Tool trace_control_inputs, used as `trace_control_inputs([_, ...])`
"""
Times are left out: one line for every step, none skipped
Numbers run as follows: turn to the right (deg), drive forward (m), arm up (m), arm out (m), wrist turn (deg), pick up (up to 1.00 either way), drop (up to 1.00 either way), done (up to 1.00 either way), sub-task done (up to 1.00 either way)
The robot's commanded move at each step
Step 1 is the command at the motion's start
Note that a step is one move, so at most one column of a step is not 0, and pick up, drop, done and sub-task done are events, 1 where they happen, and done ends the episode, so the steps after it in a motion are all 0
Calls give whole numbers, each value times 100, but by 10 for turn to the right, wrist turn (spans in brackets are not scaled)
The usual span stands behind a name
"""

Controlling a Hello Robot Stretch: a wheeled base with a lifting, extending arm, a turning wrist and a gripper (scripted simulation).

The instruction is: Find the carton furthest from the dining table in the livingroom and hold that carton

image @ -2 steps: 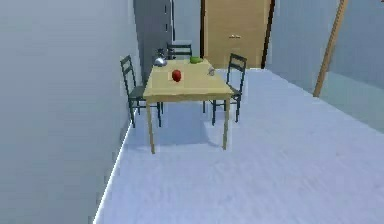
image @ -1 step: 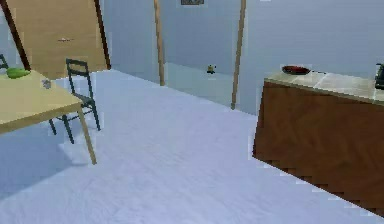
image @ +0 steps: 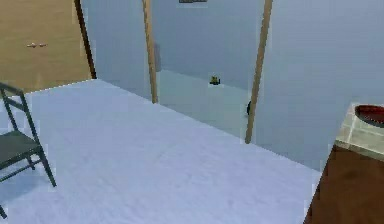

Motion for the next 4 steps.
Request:
trace_control_inputs([0,100,0,0,0,0,0,0,0])
trace_control_inputs([0,100,0,0,0,0,0,0,0])
trace_control_inputs([0,100,0,0,0,0,0,0,0])
trace_control_inputs([30,0,0,0,0,0,0,0,0])
